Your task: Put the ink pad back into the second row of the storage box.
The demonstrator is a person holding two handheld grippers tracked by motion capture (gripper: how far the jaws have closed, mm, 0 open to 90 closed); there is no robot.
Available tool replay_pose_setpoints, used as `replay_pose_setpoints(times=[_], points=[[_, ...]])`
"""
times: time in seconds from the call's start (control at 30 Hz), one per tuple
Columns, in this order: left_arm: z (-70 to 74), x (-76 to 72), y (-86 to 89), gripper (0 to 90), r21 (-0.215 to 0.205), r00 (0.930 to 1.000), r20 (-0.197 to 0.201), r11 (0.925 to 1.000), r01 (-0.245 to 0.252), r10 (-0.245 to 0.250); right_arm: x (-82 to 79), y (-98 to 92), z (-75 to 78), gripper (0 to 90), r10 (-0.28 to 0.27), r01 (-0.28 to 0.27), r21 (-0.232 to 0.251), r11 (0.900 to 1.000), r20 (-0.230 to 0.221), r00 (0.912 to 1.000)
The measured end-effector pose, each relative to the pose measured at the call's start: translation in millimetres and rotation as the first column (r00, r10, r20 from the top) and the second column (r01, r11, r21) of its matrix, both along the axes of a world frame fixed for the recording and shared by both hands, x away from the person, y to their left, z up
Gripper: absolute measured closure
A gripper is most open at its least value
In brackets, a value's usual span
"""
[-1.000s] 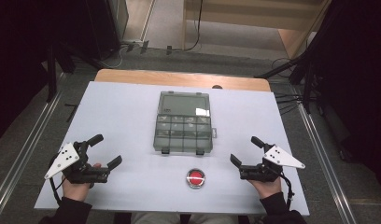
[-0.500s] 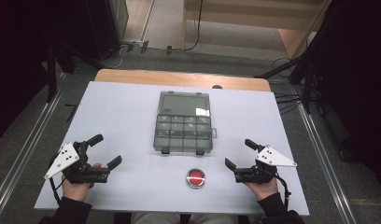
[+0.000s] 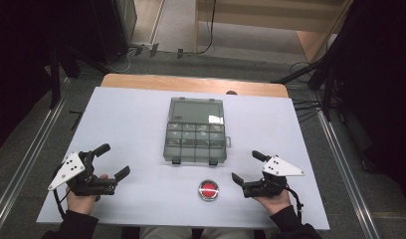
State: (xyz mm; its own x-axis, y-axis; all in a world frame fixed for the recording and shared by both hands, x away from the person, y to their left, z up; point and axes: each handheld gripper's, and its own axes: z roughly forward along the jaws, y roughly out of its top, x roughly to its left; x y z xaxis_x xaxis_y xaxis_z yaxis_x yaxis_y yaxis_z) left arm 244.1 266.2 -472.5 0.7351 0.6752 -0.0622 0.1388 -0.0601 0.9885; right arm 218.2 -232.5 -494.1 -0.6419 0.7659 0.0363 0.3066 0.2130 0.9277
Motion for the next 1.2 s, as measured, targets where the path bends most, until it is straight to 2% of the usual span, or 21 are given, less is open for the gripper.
replay_pose_setpoints(times=[0.33,0.5,0.53,0.93,1.2], points=[[-0.2,0.2,0.2,0.0,-0.004,0.9999,-0.007,1.0000,0.007,-0.007,3.0,11.0,1.3,0.0,0.057,-0.059,-0.062,0.996,-0.033,0.9978],[-0.3,-0.1,0.8,0.0,-0.006,0.9999,-0.010,1.0000,0.007,-0.007,5.6,16.0,2.5,0.0,0.075,-0.079,-0.074,0.994,-0.052,0.9958],[-0.2,-0.3,1.0,0.0,-0.007,0.9999,-0.008,1.0000,0.006,-0.006,6.6,19.5,3.3,0.0,0.085,-0.091,-0.094,0.991,-0.063,0.9944],[0.6,-1.5,1.2,0.0,-0.012,1.0000,0.002,0.9999,0.005,-0.005,9.5,32.3,1.7,0.0,0.127,-0.145,-0.155,0.977,-0.116,0.9851],[0.7,-1.6,0.8,0.0,-0.015,0.9999,0.002,0.9998,0.011,-0.010,11.5,42.1,0.8,0.0,0.171,-0.198,-0.194,0.961,-0.148,0.9741]])
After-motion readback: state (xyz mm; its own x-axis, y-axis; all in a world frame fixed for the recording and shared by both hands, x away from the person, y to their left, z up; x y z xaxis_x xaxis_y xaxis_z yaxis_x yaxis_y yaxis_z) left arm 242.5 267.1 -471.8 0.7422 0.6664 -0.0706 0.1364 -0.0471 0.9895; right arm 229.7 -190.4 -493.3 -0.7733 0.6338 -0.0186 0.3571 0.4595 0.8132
